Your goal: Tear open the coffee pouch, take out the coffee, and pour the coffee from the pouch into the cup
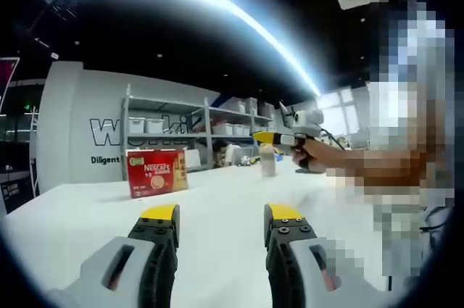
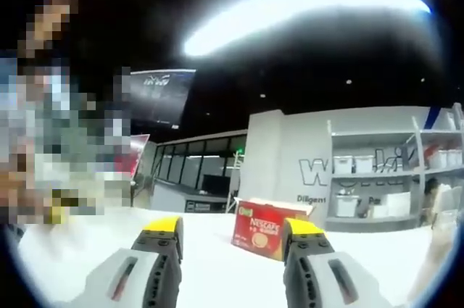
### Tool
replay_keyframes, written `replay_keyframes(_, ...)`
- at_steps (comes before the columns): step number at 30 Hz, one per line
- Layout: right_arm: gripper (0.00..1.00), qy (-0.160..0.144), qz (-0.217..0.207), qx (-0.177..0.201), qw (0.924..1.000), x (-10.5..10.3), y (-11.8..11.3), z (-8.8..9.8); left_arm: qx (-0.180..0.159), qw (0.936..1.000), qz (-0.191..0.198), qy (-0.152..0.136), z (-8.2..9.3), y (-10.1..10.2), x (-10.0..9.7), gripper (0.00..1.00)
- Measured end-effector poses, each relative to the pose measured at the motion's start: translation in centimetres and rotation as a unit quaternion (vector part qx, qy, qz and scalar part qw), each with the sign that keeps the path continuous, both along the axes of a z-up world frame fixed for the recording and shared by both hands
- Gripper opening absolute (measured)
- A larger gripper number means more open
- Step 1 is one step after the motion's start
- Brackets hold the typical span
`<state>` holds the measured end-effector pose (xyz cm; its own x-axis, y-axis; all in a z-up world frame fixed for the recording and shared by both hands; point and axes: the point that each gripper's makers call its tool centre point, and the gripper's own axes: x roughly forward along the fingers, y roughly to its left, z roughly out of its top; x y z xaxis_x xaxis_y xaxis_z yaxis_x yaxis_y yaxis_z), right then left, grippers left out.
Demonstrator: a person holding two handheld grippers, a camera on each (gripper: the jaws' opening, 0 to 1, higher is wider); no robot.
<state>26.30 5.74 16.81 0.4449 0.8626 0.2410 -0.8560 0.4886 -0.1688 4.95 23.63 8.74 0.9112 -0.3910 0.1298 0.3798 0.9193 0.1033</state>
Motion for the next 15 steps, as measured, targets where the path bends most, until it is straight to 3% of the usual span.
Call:
replay_keyframes(3, 0.55, -0.01, 0.007, -0.002, 0.9999, 0.6, 0.7, 1.2, 0.001, 1.0, 0.001, 0.0, 0.0, 0.0, 0.0, 0.49)
replay_keyframes(15, 0.55, -0.014, 0.011, -0.001, 0.9998, 1.1, 1.4, 1.8, 0.003, 1.0, 0.001, 0.0, 0.0, 0.0, 0.0, 0.49)
